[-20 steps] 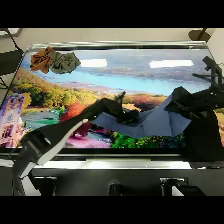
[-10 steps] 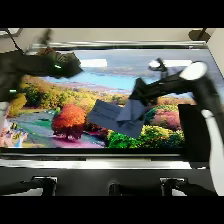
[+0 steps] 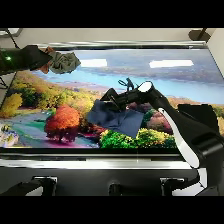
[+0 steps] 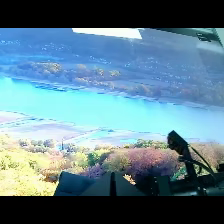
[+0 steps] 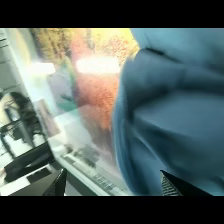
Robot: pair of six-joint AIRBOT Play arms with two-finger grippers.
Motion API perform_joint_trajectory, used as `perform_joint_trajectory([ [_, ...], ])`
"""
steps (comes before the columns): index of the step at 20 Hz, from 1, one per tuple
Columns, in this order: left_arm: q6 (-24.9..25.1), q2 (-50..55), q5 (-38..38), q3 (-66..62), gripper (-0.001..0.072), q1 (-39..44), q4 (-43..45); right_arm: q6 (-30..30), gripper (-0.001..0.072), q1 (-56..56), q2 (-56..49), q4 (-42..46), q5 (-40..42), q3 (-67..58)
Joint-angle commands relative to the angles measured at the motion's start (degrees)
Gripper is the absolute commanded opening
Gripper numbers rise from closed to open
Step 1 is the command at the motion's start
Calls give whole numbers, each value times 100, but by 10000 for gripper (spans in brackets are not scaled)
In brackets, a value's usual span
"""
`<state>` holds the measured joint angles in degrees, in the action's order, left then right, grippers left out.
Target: Fold the shirts.
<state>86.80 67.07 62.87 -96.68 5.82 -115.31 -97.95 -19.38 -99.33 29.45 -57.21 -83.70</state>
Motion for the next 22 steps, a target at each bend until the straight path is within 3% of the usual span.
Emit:
perform_joint_trajectory([
  [1, 173, -90, 57, 0, 27, 31, 367, 354, 681, 179, -76, -164, -219, -9],
  [4, 173, -61, 201, 0, 27, 31, 1010, 177, 680, 988, 369, 1021, -988, -9],
  [8, 173, -46, 323, 0, 27, 31, 1239, -37, 669, 2070, 1045, 3742, -2415, 367],
  [9, 173, -46, 326, 0, 27, 31, 1237, -98, 668, 2205, 1200, 4074, -2533, 798],
  [11, 170, -44, 323, 0, 27, 33, 1231, -138, 667, 2323, 1510, 3602, -1985, 1956],
  [14, 74, -46, 345, 0, 27, 33, 1226, 754, 640, 2184, 1528, 1681, -649, 3121],
  [15, 15, -44, 396, 0, 27, 33, 1226, 935, 602, 2098, 1504, 1320, -273, 3287],
  [17, 15, -44, 544, 0, 27, 37, 1143, 970, 594, 1871, 1373, 1158, 142, 3366],
  [19, 20, -44, 623, 0, 27, 87, 1126, 977, 498, 1620, 1209, 949, 391, 3364],
  [21, 20, -33, 616, 0, 28, 164, 1126, 1287, 61, 1515, 1226, 699, 767, 3346],
  [22, 20, -26, 619, 15, 27, 181, 1126, 1556, 35, 1537, 1320, 570, 866, 3268],
])
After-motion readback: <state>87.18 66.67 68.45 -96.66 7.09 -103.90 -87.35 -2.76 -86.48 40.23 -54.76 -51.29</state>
